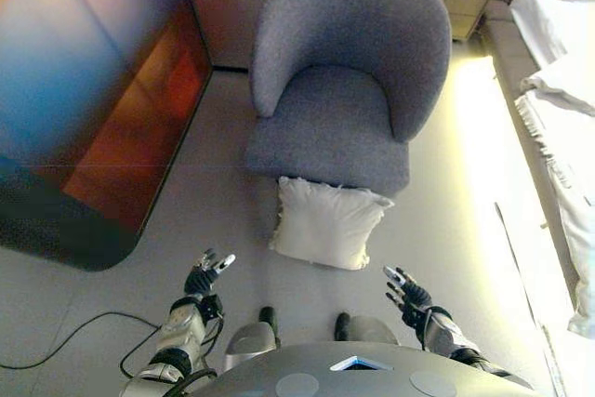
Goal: Pick up the cushion and take it to the sofa
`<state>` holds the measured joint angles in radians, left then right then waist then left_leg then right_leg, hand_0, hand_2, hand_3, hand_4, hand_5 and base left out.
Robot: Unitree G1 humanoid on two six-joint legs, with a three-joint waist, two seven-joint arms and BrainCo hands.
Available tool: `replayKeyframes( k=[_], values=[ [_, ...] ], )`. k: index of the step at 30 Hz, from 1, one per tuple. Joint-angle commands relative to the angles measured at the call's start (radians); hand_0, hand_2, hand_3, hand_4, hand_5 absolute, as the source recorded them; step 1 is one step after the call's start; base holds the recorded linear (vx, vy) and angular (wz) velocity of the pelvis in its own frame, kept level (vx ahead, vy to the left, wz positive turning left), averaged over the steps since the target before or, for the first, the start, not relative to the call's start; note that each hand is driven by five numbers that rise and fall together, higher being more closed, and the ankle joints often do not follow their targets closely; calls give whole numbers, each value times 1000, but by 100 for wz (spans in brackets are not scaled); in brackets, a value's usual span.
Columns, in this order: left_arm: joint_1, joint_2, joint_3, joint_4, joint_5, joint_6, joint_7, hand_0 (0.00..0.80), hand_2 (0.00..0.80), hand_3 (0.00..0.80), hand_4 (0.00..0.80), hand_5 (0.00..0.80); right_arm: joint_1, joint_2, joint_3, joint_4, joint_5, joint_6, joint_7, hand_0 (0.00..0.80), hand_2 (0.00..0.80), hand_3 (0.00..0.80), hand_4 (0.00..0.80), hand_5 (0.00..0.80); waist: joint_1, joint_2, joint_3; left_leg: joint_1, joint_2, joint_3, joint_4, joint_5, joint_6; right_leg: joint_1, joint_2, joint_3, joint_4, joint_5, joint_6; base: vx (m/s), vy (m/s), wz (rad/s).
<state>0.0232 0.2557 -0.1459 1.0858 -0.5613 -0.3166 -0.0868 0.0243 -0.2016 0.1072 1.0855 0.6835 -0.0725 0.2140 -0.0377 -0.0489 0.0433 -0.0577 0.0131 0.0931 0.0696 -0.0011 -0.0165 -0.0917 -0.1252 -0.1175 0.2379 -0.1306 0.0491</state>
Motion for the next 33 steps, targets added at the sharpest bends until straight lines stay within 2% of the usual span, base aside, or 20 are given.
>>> replayKeyframes(
  k=[1, 4, 6, 7, 8, 12, 14, 16, 19, 23, 24, 25, 27, 29, 33],
  values=[
    [-28, 13, 18, -48, -1, -42, -21, 0, 0, 0, 0, 0, -25, 10, -27, -27, 61, -23, 26, 0, 0, 0, 0, 0, 2, 6, 13, 28, -38, -7, 12, -66, 76, -20, -67, 81, 15, 245, 55, -18, 64, -5],
    [-35, 23, 13, -65, -13, -31, -17, 0, 0, 0, 0, 0, -19, 16, -23, -46, 82, -34, 6, 0, 0, 0, 0, 0, -5, 19, 16, 21, -44, -19, 23, -75, 96, -70, -59, 114, 165, 290, 45, -23, 85, 1],
    [-36, 30, 8, -75, -18, -26, -10, 0, 0, 0, 0, 0, -7, 14, -14, -66, 93, -34, -4, 0, 0, 0, 0, 0, -15, 30, 26, 34, -39, -15, 22, -81, 99, -116, -52, 115, 248, 317, 41, 5, 90, 7],
    [-37, 32, 7, -84, -21, -22, -5, 0, 0, 0, 0, 0, 0, 12, -14, -72, 89, -32, -9, 0, 0, 0, 0, 0, -21, 30, 31, 45, -40, -10, 18, -83, 98, -134, -52, 108, 245, 333, 44, 55, 43, 4],
    [-35, 33, 7, -93, -29, -18, -5, 0, 0, 0, 0, 0, 7, 9, -12, -80, 88, -29, -12, 0, 0, 0, 0, 0, -27, 27, 34, 56, -44, -9, 13, -84, 96, -143, -48, 102, 216, 340, 47, 99, -4, -5],
    [-30, 29, -3, -126, -27, -16, -11, 0, 0, 0, 0, 0, 25, 2, -24, -80, 117, -45, 2, 0, 0, 0, 0, 0, -62, 0, 42, 106, -75, -34, 6, -128, 91, -176, -11, 90, -57, 330, 61, 177, -64, -7],
    [-33, 21, -7, -116, -23, -24, -14, 0, 0, 0, 0, 0, 25, 1, -37, -72, 127, -45, 14, 0, 0, 0, 0, 0, -79, -14, 43, 145, -94, -51, -5, -162, 94, -203, 0, 84, -191, 377, 84, 234, -48, 20],
    [-30, 13, -2, -104, -27, -34, -28, 0, 0, 0, 0, 0, 30, -1, -55, -64, 119, -45, 25, 0, 0, 0, 0, 0, -94, -15, 46, 190, -95, -62, -16, -186, 91, -233, 9, 68, -282, 413, 93, 251, -29, 31],
    [-3, 8, 25, -97, -12, -44, -59, 0, 0, 0, 0, 0, 42, 0, -74, -69, 107, -29, 30, 0, 0, 0, 0, 0, -94, -19, 45, 230, -91, -46, -19, -208, 89, -228, -3, 30, -265, 423, 89, 249, -68, 48],
    [28, 0, 55, -77, -15, -63, -68, 0, 0, 0, 0, 0, 46, -2, -85, -42, 100, -11, 47, 0, 0, 0, 0, 0, -88, -26, 17, 264, -77, -2, -20, -206, 77, -159, -9, -25, -270, 391, 83, 326, -134, 6],
    [33, -2, 64, -70, -22, -60, -68, 0, 0, 0, 0, 0, 44, -3, -86, -26, 91, -11, 48, 0, 0, 0, 0, 0, -91, -25, 8, 274, -69, 6, -16, -204, 70, -142, 0, -17, -268, 383, 75, 348, -149, 9],
    [34, -3, 71, -62, -23, -54, -70, 0, 0, 0, 0, 0, 43, -3, -86, -16, 83, -12, 45, 0, 0, 0, 0, 0, -92, -22, -1, 278, -62, 7, -13, -190, 64, -129, 6, -11, -269, 377, 68, 353, -166, 2],
    [36, -1, 85, -59, -9, -37, -75, 0, 0, 0, 0, 0, 37, -8, -74, -25, 88, -10, 39, 0, 0, 0, 0, 0, -94, -12, -17, 269, -28, 12, 24, -111, 31, -102, 34, -2, -260, 346, 38, 308, -176, 7],
    [34, 2, 74, -70, -6, -34, -70, 0, 0, 0, 0, 0, 34, -15, -66, -44, 89, -7, 44, 0, 0, 0, 0, 0, -96, -12, -26, 237, 0, 18, 71, -45, 10, -71, 57, 13, -265, 324, 12, 273, -181, 5],
    [17, 0, 67, -100, -10, -26, -49, 0, 0, 0, 0, 0, 40, -28, -65, -67, 67, -19, 41, 0, 0, 0, 0, 0, -103, -12, -41, 198, 33, 7, 160, 21, -15, -36, 86, 34, -260, 282, -23, 222, -170, -20]
  ],
)
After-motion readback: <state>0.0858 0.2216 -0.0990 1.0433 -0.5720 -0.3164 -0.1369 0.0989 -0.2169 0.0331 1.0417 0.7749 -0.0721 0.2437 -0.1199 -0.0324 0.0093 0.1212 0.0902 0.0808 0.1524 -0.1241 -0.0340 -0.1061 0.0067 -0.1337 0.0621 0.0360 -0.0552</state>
